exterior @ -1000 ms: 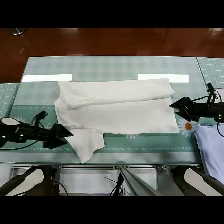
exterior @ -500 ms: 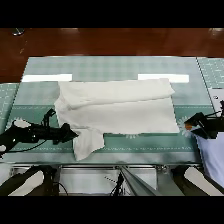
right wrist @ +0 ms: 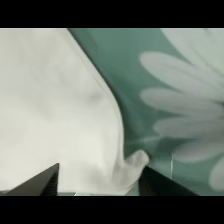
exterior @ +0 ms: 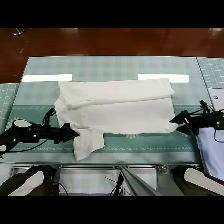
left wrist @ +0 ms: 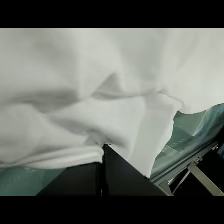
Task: Fold the shirts.
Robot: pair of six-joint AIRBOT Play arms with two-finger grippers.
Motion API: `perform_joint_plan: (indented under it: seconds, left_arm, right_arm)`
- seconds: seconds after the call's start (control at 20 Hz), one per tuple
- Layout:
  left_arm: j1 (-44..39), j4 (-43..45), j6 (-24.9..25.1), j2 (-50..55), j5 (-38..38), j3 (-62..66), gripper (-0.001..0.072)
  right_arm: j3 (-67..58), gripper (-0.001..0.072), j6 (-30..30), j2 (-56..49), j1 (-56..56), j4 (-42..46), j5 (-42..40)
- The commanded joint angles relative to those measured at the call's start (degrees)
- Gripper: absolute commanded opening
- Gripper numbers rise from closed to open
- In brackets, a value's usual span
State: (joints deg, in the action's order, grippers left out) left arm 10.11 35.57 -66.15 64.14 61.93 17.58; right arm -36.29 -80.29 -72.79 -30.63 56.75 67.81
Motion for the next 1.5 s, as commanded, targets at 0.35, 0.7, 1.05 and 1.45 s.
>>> perform_joint_plan:
  seconds: [0.35,0.7,1.05,1.45]
  left_arm:
    - [8.44,-0.81,1.6,1.07,3.82,17.97,0.003]
    - [3.1,-3.28,0.63,18.38,-0.37,40.19,0.003]
    - [0.66,-3.19,-4.63,35.45,0.83,57.33,0.0031]
    - [9.88,10.86,-17.35,34.12,15.52,63.93,0.0698]
  right_arm:
    - [-24.96,0.0021,2.03,-6.56,6.84,-2.45,-1.88]
    - [-41.07,0.0021,4.15,-20.28,9.38,-18.01,-3.96]
    - [-47.76,0.0021,3.5,-31.08,9.81,-22.93,-4.44]
    - [-53.72,0.0589,5.01,-32.33,4.55,-15.06,2.45]
